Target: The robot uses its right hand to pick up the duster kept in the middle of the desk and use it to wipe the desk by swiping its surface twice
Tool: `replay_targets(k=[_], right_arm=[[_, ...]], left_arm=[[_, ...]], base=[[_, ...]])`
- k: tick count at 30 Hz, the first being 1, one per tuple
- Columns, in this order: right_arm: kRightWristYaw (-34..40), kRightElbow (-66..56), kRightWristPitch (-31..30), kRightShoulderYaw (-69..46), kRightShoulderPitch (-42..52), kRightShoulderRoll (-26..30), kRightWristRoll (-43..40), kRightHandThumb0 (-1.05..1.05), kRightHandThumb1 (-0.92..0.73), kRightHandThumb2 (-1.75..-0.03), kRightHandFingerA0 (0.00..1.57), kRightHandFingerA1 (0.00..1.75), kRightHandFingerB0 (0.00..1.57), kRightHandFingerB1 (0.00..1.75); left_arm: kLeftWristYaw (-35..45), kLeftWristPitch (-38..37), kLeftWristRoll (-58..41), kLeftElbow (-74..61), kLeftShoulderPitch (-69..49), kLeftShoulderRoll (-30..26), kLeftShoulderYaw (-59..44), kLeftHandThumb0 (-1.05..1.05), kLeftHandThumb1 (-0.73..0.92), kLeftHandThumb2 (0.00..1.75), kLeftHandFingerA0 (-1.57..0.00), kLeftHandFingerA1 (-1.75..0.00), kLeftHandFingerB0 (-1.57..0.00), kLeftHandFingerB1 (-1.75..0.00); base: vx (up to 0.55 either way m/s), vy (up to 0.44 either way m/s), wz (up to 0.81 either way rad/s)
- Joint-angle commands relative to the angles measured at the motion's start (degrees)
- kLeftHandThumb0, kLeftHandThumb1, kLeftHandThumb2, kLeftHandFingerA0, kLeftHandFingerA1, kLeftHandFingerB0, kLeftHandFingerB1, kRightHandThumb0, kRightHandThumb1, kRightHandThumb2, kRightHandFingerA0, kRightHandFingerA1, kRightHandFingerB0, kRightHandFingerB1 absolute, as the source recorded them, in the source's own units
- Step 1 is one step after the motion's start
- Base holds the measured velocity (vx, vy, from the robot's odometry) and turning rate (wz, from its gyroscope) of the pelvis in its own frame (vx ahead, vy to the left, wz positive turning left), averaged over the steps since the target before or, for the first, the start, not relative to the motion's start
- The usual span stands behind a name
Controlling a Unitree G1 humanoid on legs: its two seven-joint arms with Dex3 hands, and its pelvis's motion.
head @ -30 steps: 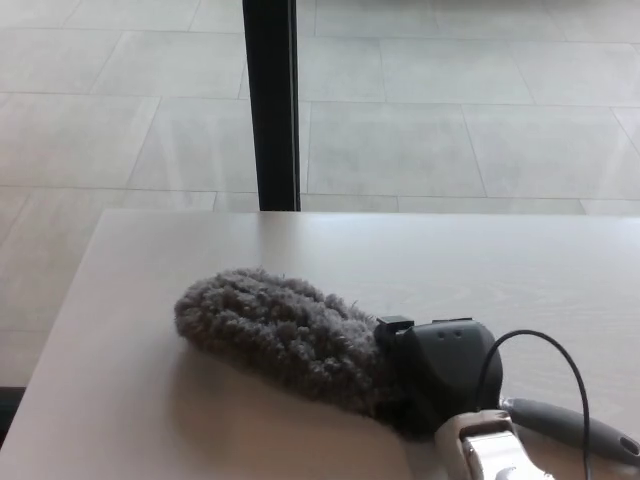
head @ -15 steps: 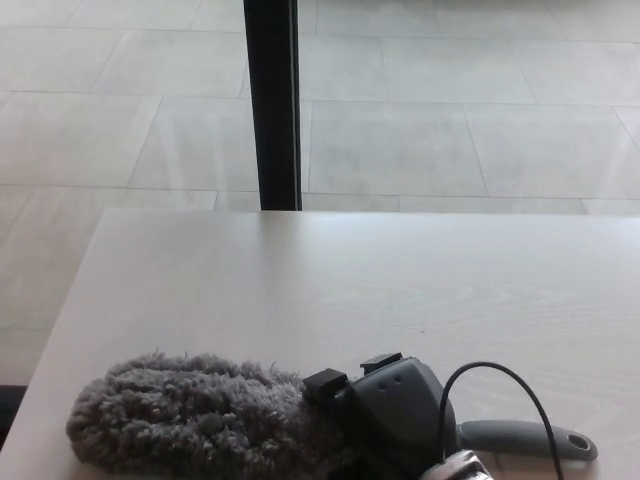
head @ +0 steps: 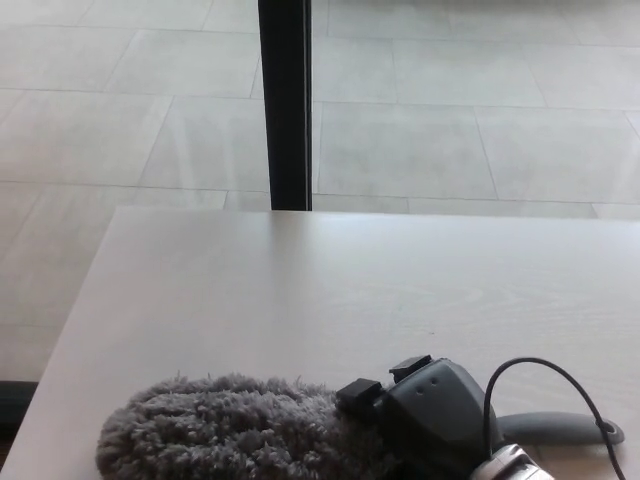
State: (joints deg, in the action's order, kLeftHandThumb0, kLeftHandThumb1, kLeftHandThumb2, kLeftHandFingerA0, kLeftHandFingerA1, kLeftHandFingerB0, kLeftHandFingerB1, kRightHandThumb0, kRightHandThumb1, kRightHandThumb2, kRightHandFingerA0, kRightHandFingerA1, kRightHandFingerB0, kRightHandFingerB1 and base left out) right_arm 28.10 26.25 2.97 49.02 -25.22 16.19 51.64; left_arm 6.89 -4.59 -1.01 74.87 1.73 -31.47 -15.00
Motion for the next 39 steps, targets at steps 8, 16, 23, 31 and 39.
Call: replay_targets(k=[8, 16, 23, 31, 39], right_arm=[[-4.0, 17.1, -0.3, -0.8, -7.2, -1.9, 2.6, -0.24, -0.59, -0.60, 0.84, 1.74, 0.84, 0.94], [-1.4, 33.4, -7.3, -5.0, -12.4, -4.3, -0.1, -0.29, -0.58, -0.59, 0.89, 1.68, 0.87, 0.77], [-2.1, 41.6, -12.1, -11.7, -12.3, -1.0, -4.8, -0.42, -0.47, -0.66, 0.94, 1.55, 0.76, 0.71], [-0.3, 46.1, -14.3, -18.6, -9.5, 4.2, -7.3, -0.38, -0.56, -0.60, 0.80, 1.62, 0.78, 0.68], [-1.9, 49.7, -18.9, -22.0, -5.2, 7.4, -8.1, -0.46, -0.57, -0.57, 0.71, 1.68, 0.75, 0.61]], left_arm=[[0.2, -1.1, -1.0, 0.3, -0.5, -0.1, -1.2, -0.48, 0.73, 0.62, -0.69, -0.66, -0.62, -0.52], [0.6, -1.2, -1.3, -0.1, -0.5, 0.2, -1.7, -0.51, 0.75, 0.63, -0.66, -0.69, -0.58, -0.54], [1.0, 0.2, -3.0, 0.1, -0.3, 0.8, -3.6, -0.48, 0.74, 0.62, -0.61, -0.63, -0.52, -0.51], [0.2, 0.0, -2.9, 0.0, -1.1, 1.8, -4.4, -0.50, 0.73, 0.62, -0.62, -0.66, -0.54, -0.51], [0.4, -0.3, -2.2, 0.2, -2.6, 1.6, -3.9, -0.50, 0.73, 0.62, -0.66, -0.64, -0.55, -0.51]], base=[[0.00, 0.000, 0.00], [0.00, 0.000, 0.00], [0.00, 0.000, 0.00], [0.00, 0.000, 0.00], [0.00, 0.000, 0.00]])
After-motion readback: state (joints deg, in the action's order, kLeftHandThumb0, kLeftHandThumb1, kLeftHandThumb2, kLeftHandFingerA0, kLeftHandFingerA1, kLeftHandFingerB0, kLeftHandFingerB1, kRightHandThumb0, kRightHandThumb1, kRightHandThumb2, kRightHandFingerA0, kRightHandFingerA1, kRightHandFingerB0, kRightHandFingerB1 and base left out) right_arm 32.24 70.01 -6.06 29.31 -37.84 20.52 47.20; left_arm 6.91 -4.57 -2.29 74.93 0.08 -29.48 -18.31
